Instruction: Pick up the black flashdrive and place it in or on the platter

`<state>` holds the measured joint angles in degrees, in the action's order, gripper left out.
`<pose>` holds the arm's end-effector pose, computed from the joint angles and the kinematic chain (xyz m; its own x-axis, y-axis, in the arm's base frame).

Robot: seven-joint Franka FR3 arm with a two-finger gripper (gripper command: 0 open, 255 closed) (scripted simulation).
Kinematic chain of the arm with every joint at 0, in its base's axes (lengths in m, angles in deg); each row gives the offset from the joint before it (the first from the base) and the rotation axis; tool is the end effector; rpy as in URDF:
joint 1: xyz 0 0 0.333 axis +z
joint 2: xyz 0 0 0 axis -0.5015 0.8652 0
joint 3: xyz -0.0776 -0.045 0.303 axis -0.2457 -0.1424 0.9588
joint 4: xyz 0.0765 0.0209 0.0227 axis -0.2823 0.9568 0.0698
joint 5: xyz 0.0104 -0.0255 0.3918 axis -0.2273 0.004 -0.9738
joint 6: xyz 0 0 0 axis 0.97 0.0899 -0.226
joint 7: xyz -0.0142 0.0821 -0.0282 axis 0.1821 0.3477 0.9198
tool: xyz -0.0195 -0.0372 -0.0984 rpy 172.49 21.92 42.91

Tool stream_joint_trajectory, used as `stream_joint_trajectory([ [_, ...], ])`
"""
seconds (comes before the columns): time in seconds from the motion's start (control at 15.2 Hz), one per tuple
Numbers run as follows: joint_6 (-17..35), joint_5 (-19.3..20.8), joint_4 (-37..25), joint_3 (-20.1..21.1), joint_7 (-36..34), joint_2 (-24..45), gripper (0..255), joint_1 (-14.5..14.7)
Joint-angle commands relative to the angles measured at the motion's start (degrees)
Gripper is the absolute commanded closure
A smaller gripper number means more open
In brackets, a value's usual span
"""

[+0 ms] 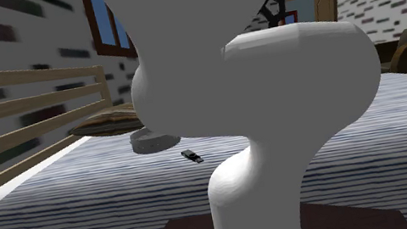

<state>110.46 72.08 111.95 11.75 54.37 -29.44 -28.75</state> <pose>0.2986 0.0029 0.5506 0.9966 0.0176 -0.0804 0.0062 -0.9902 -0.1397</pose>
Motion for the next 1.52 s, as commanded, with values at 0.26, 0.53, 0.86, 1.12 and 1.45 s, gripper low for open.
stream_joint_trajectory([
  [0.26, 6.8, -0.8, 5.2, 2.9, 3.5, 1.0, 0, 3.9],
  [0.53, 14.0, -1.7, 9.9, 6.0, 6.9, 2.8, 0, 7.9],
  [0.86, 23.6, -2.9, 15.0, 10.0, 10.9, 6.4, 0, 13.0],
  [1.12, 31.9, -3.7, 18.3, 13.3, 13.7, 10.7, 0, 17.0],
  [1.45, 43.1, -3.9, 21.5, 17.9, 16.7, 17.9, 0, 21.6],
])
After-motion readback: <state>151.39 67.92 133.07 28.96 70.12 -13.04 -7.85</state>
